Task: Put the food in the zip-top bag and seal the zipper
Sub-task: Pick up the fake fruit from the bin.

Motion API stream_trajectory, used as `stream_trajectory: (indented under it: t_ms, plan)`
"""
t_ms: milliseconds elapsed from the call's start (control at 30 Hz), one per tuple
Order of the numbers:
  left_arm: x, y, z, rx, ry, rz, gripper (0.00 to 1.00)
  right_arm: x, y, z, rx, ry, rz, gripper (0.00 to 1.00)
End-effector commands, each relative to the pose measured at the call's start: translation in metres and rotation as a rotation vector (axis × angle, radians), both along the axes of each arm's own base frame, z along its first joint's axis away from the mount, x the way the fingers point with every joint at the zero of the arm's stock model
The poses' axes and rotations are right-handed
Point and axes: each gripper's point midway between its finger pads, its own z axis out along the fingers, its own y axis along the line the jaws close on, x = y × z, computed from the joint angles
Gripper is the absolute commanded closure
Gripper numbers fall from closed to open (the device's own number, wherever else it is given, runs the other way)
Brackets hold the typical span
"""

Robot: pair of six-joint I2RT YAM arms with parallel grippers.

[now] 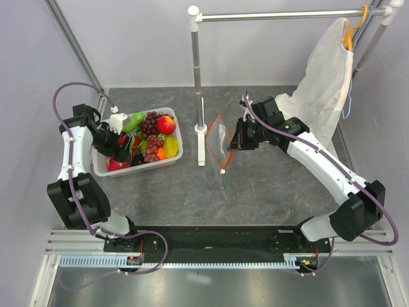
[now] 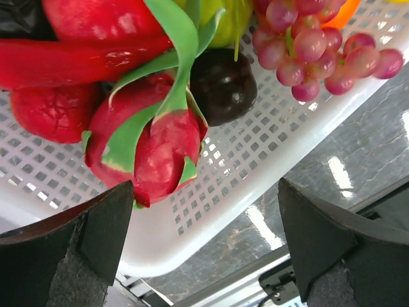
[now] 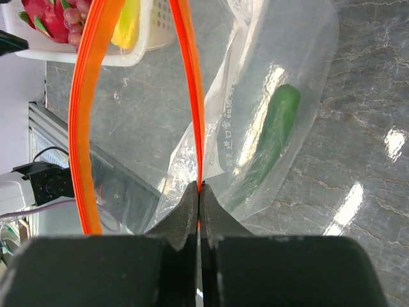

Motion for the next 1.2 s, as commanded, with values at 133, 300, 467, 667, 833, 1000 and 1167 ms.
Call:
stream_trajectory:
  t_ms: [133,300,467,667,833,1000,1167]
  plan:
    - [0.044,-0.002,0.004,0.07,-0.21,-0.15,0.09,0.004,0.004,0.01,0.026,-0.036,0.01,1.0]
    - [0.065,-0.002,-0.007,0.123,-0.245,-0.215,0.12,0.003,0.004,0.009,0.023,-0.035,0.014,1.0]
    - [0.073,-0.003,-0.021,0.142,-0.223,-0.248,0.17,0.004,0.004,0.007,0.02,-0.031,0.015,1.0]
    - [0.072,-0.007,-0.043,0.156,-0.19,-0.258,0.33,0.005,0.004,0.006,0.019,-0.029,0.017,1.0]
    - [0.072,-0.007,-0.056,0.16,-0.174,-0.254,0.39,0.005,0.005,0.005,0.016,-0.029,0.019,1.0]
    - [0.077,-0.006,-0.061,0.169,-0.177,-0.243,0.43,0.005,0.004,0.003,0.013,-0.026,0.019,1.0]
    - [0.078,-0.007,-0.063,0.184,-0.175,-0.245,0.71,0.006,0.004,0.003,0.01,-0.029,0.02,1.0]
